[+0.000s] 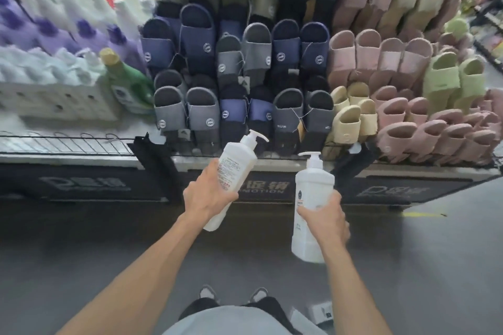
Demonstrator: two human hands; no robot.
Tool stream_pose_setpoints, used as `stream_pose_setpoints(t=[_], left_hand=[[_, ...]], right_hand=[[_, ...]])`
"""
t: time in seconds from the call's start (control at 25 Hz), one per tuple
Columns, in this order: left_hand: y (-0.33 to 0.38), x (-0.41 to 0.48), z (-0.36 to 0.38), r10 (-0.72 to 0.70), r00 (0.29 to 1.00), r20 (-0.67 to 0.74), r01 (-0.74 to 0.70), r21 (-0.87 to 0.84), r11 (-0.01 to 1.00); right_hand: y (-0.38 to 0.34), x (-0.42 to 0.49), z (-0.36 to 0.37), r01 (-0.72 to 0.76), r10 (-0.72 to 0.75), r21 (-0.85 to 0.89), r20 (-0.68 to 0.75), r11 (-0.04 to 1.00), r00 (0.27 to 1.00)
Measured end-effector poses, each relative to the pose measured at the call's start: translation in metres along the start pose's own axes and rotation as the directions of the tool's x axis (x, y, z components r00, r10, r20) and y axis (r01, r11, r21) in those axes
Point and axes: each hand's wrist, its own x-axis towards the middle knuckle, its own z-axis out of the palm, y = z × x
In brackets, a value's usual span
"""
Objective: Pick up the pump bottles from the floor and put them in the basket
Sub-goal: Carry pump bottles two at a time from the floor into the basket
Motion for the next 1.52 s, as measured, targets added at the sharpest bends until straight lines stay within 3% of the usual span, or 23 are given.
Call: stream_pose_setpoints(t=[0.32, 0.56, 0.8, 1.12, 1.32, 1.52], left_hand=[[-0.13, -0.005, -0.081, -0.222, 0.966, -0.129, 0.21, -0.105, 0.972], [-0.22, -0.025, -0.129, -0.407, 0.892, -0.195, 0.384, -0.144, 0.912], [-0.302, -0.047, -0.163, -0.637, 0.721, -0.274, 0.58, -0.266, 0.77], [-0.412, -0.066, -0.217, -0.856, 0.407, -0.319, 0.768, -0.388, 0.509], [-0.477, -0.079, -0.248, -0.911, 0.228, -0.342, 0.798, -0.471, 0.377], [-0.53, -0.101, -0.267, -0.936, 0.119, -0.332, 0.783, -0.548, 0.294]], right_hand=[[-0.12, -0.039, 0.086, 0.246, -0.239, -0.046, 0.113, 0.968, 0.964], [-0.211, -0.077, 0.166, 0.478, -0.444, -0.072, 0.274, 0.875, 0.853], [-0.292, -0.123, 0.245, 0.658, -0.559, -0.072, 0.462, 0.75, 0.688], [-0.415, -0.189, 0.354, 0.826, -0.632, -0.003, 0.642, 0.564, 0.434], [-0.487, -0.242, 0.417, 0.901, -0.658, 0.064, 0.706, 0.43, 0.263], [-0.531, -0.308, 0.468, 0.942, -0.652, 0.104, 0.746, 0.318, 0.138]])
